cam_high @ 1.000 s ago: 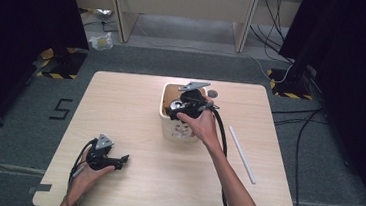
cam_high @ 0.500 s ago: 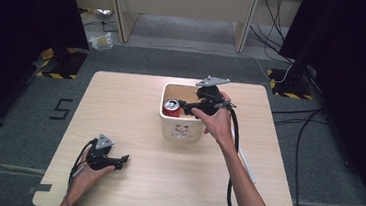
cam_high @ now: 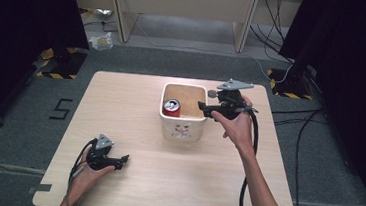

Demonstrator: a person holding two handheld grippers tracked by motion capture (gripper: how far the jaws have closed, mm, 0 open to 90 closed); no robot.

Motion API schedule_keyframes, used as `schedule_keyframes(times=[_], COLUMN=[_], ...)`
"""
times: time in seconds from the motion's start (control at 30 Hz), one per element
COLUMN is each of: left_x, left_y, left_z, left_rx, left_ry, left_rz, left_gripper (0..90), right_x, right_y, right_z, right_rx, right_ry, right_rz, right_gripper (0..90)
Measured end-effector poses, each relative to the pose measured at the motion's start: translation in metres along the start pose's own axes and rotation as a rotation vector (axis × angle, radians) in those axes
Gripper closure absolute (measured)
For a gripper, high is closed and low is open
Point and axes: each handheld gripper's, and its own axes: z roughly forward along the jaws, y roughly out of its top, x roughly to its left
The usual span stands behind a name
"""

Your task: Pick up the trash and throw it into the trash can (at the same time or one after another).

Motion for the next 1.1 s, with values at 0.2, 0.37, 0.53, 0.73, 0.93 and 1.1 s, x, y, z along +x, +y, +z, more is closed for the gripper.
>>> schedule_keyframes(times=[0.2, 0.37, 0.53, 0.73, 0.93, 1.1], left_x=[0.0, 0.0, 0.0, 0.0, 0.0, 0.0], left_y=[0.0, 0.0, 0.0, 0.0, 0.0, 0.0], left_z=[0.0, 0.0, 0.0, 0.0, 0.0, 0.0], left_rx=[0.0, 0.0, 0.0, 0.0, 0.0, -0.001], left_ry=[0.0, 0.0, 0.0, 0.001, 0.001, 0.001], left_rz=[0.0, 0.0, -0.002, -0.003, -0.003, -0.003], left_gripper=[13.8, 13.8, 13.8, 13.6, 13.6, 13.6], right_x=[-0.013, -0.023, -0.031, -0.038, -0.042, -0.044], right_y=[-0.016, -0.031, -0.049, -0.073, -0.09, -0.099], right_z=[-0.016, -0.03, -0.04, -0.045, -0.048, -0.049], right_rx=[0.007, 0.007, 0.023, 0.059, 0.09, 0.112], right_ry=[-0.031, -0.066, -0.104, -0.119, -0.138, -0.153], right_rz=[0.023, 0.034, 0.036, 0.047, 0.051, 0.038], right_gripper=[19.9, 20.3, 22.0, 23.4, 24.4, 28.2])
